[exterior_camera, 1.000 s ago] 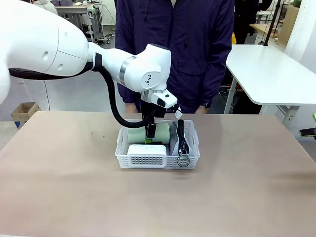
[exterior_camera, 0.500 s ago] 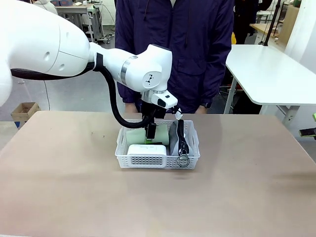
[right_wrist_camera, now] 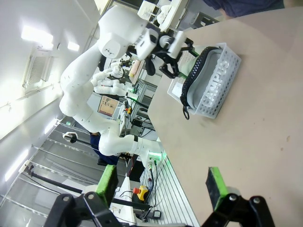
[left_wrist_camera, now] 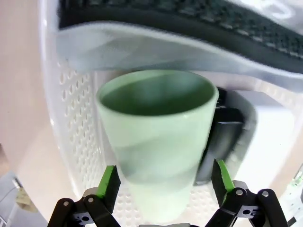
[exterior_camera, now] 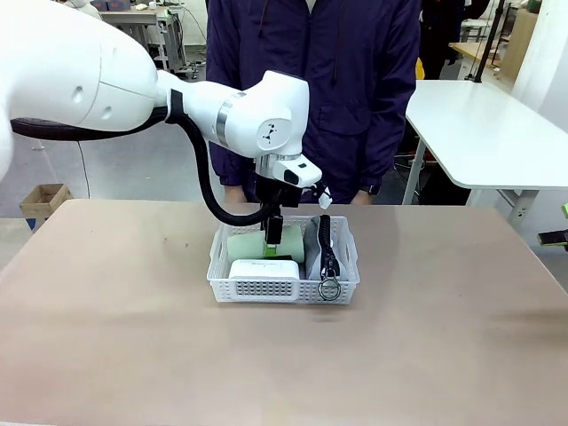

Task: Efficiently arrange items inside the basket to fit them all.
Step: Pick up the Reusable plastic cup and place it inside the Organizing basket.

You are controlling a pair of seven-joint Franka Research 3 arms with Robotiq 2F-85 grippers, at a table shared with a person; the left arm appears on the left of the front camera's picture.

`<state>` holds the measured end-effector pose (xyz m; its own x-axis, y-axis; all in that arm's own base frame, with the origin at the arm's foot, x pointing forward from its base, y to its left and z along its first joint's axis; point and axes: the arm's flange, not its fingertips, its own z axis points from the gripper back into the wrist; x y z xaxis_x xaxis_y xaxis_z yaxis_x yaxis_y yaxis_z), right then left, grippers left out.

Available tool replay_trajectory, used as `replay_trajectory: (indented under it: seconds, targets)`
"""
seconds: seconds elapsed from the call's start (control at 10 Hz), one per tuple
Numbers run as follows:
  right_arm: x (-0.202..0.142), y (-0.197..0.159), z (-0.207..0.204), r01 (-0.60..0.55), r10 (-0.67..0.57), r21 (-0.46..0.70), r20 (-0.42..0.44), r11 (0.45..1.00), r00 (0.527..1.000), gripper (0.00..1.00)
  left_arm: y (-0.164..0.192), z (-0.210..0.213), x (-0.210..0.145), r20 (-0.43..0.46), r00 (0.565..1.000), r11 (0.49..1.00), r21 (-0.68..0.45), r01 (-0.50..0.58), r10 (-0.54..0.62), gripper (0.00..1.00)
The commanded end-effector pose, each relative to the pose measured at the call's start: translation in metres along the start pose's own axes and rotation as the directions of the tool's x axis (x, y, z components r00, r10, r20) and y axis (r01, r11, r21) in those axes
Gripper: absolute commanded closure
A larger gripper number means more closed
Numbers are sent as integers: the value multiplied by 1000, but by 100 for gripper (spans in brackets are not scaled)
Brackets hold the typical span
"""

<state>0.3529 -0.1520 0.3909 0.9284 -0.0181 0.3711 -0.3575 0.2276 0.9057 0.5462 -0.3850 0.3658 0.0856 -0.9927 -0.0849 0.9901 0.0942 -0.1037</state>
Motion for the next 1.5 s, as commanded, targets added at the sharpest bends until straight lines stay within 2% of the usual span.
replay_trajectory:
  seconds: [0.0, 0.2, 0.3, 0.4, 0.5, 0.6, 0.7, 0.8, 0.9, 1.0, 1.1, 1.2, 1.3, 1.4]
  targets:
    - [-2, 2, 0, -11, 11, 4, -4, 1000, 1000, 0, -34, 42, -37, 120, 992, 998, -48, 51, -45, 0]
    - [-2, 2, 0, -11, 11, 4, -4, 1000, 1000, 0, -70, 100, -94, 321, 946, 997, -36, 65, -50, 0]
    - [-2, 2, 0, -11, 11, 4, -4, 1000, 1000, 0, -89, 127, -144, 446, 895, 999, -9, 33, -26, 0]
    - [-2, 2, 0, -11, 11, 4, -4, 1000, 1000, 0, -99, 141, -195, 559, 828, 999, -32, -29, 41, 0]
    - [-2, 2, 0, -11, 11, 4, -4, 1000, 1000, 0, -109, 145, -249, 680, 728, 995, -98, -30, 89, 0]
    - [-2, 2, 0, -11, 11, 4, -4, 1000, 1000, 0, -119, 139, -304, 781, 604, 983, -182, -24, 159, 0]
    - [-2, 2, 0, -11, 11, 4, -4, 1000, 1000, 0, -127, 118, -365, 857, 420, 954, -277, -117, 300, 0]
    - [-2, 2, 0, -11, 11, 4, -4, 1000, 1000, 0, -135, 96, -405, 903, 295, 949, -312, -52, 313, 0]
    - [-2, 2, 0, -11, 11, 4, -4, 1000, 1000, 0, -141, 76, -441, 927, 152, 940, -341, -30, 342, 0]
    - [-2, 2, 0, -11, 11, 4, -4, 1000, 1000, 0, -139, 54, -470, 917, 10, 915, -397, -79, 399, 0]
    - [-2, 2, 0, -11, 11, 4, -4, 1000, 1000, 0, -131, 32, -490, 881, -98, 874, -473, -109, 464, 0]
    - [-2, 2, 0, -11, 11, 4, -4, 1000, 1000, 0, -114, 8, -499, 843, -152, 849, -527, -41, 516, 0]
    - [-2, 2, 0, -11, 11, 4, -4, 1000, 1000, 0, -95, -8, -495, 772, -112, 780, -622, 65, 625, 0]
    - [-2, 2, 0, -11, 11, 4, -4, 1000, 1000, 0, -75, -16, -481, 690, -15, 683, -713, 158, 723, 0]
